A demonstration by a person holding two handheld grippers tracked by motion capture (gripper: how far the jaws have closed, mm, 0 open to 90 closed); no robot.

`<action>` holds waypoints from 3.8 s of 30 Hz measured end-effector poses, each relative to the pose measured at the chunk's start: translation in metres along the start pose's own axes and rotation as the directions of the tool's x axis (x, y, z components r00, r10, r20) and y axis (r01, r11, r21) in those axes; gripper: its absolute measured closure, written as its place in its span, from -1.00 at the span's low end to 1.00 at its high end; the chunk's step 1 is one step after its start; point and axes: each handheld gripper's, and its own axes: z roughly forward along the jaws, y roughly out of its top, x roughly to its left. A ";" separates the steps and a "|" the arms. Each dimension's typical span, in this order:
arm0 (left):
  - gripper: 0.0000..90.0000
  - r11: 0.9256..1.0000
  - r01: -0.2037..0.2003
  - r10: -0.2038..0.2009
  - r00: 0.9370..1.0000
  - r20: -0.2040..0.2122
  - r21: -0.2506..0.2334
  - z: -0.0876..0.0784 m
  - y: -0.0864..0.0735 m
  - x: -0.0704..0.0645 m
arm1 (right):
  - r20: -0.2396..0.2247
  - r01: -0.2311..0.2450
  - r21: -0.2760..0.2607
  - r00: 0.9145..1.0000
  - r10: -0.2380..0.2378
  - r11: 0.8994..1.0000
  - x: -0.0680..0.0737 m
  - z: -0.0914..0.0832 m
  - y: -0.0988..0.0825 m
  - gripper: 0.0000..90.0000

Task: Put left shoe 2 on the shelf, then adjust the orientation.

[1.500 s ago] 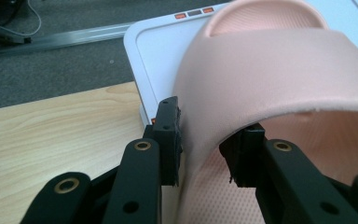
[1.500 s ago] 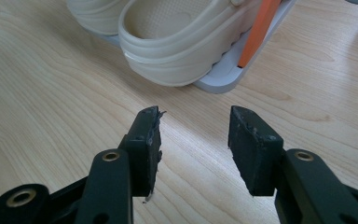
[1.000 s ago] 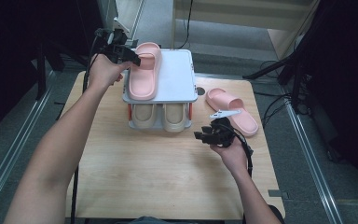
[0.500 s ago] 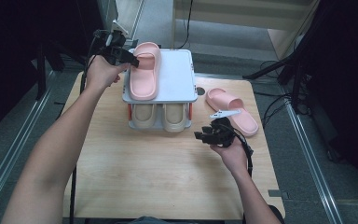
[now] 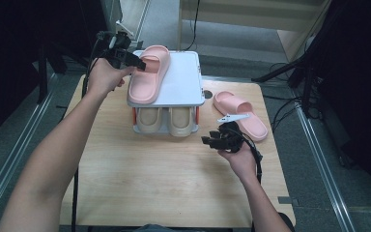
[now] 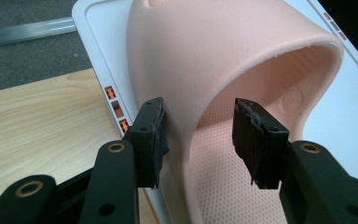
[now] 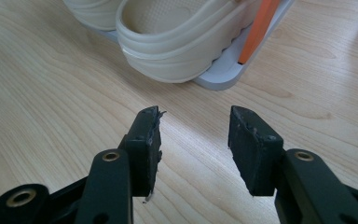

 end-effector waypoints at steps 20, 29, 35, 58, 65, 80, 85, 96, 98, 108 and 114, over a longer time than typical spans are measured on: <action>0.00 0.999 -0.031 0.033 0.998 0.053 -0.043 -0.028 -0.018 0.002 | 0.008 -0.006 -0.024 1.000 0.006 1.000 -0.006 -0.006 0.000 0.21; -0.05 0.998 -0.037 0.043 0.994 0.104 -0.057 -0.048 -0.047 0.015 | 0.032 -0.049 -0.061 0.998 0.051 0.997 -0.021 -0.017 -0.002 0.25; -0.13 0.996 -0.054 0.065 0.986 0.152 -0.078 -0.060 -0.069 0.021 | 0.056 -0.066 -0.066 0.996 0.069 0.996 -0.035 -0.022 -0.001 0.45; -0.16 0.996 -0.010 0.023 0.989 0.145 -0.089 -0.048 -0.174 0.053 | 0.149 -0.167 -0.078 0.973 0.177 0.983 -0.096 -0.025 0.006 0.99; -0.16 0.996 -0.031 0.043 0.990 0.138 -0.083 -0.034 -0.206 0.044 | 0.203 -0.194 -0.071 0.958 0.205 0.978 -0.115 -0.024 0.004 1.00; -0.16 0.994 -0.084 0.091 0.990 0.110 -0.065 -0.002 -0.242 0.029 | 0.211 -0.285 -0.055 0.933 0.290 0.957 -0.150 -0.013 -0.004 0.99; -0.15 0.994 -0.080 0.088 0.990 0.113 -0.073 -0.001 -0.243 0.030 | 0.229 -0.262 -0.041 0.937 0.265 0.964 -0.147 -0.008 -0.001 0.99; -0.15 0.995 -0.090 0.095 0.990 0.105 -0.049 0.005 -0.246 0.031 | 0.194 -0.238 -0.015 0.952 0.236 0.971 -0.138 -0.002 0.004 0.94; -0.15 0.995 -0.088 0.092 0.991 0.101 -0.043 0.007 -0.246 0.032 | 0.193 -0.218 -0.004 0.957 0.215 0.976 -0.133 0.001 0.006 0.95; -0.15 0.996 -0.083 0.087 0.991 0.100 -0.040 0.007 -0.246 0.035 | 0.140 -0.264 -0.003 0.955 0.261 0.965 -0.129 0.006 0.008 0.99; -0.16 0.996 -0.082 0.084 0.991 0.102 -0.030 0.009 -0.246 0.036 | 0.117 -0.253 -0.003 0.961 0.252 0.967 -0.122 0.012 0.012 0.99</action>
